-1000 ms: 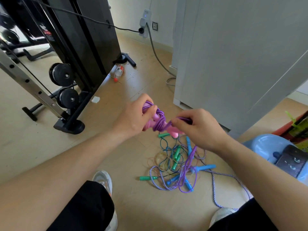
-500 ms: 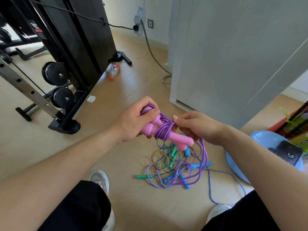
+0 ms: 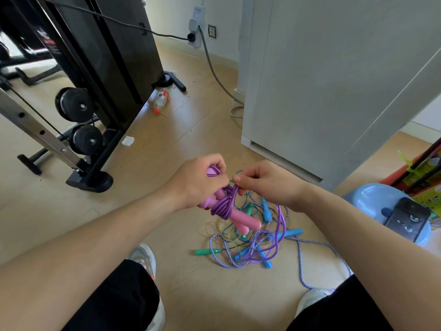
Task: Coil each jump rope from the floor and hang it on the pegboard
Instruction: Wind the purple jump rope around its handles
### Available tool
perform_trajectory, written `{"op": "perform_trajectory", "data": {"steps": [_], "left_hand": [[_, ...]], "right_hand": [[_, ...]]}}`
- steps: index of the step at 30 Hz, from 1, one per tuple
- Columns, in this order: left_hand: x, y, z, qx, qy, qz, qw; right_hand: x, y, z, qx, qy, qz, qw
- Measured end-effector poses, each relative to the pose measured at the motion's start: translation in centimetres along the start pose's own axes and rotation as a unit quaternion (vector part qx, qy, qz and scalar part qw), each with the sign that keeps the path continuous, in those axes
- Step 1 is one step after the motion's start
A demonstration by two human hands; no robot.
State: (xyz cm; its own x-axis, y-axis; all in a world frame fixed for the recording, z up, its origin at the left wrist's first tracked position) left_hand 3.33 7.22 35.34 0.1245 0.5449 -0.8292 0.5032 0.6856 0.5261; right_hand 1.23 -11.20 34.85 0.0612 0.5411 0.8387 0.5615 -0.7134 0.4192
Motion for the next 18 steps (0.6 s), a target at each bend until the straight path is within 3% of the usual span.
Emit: {"op": "perform_trajectory", "data": {"steps": [5,10,15,18], "left_hand": [[-0.4,1.5,-0.4,0.044,-0.006,-0.038,0.998],[-0.8,1.5,-0.5,0.038,-0.033,0.05,0.997],[-1.1,2.1,-0.5,0.02,-0.036,0.013,0.999],[-1.6,1.5,-1.1,0.043,-0.047,0.112,0.992]], "right_hand": [[-0.6,1.9,-0.5,0.0,0.043,-0.018,0.999],[-0.7,2.3,-0.8,0.024,0.038,-0.042,0.998],[-0.6,2.4,-0.9,0.049,0.036,-0.009,0.998],[-0.2,1.6,-0.9,0.065,0.021,-0.047,0.997]]}}
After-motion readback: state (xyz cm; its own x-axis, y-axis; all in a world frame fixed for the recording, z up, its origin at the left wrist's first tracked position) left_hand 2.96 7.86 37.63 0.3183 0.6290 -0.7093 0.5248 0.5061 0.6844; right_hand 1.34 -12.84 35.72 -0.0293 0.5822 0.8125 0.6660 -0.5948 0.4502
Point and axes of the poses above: each hand's wrist, its own z-axis towards the middle knuckle, its own y-axis out of the back of the hand, x = y × z, the point moved 2 cm from there along z, towards the middle knuckle, and after that the axes turned 8 degrees about x, right-handed, at the moved point
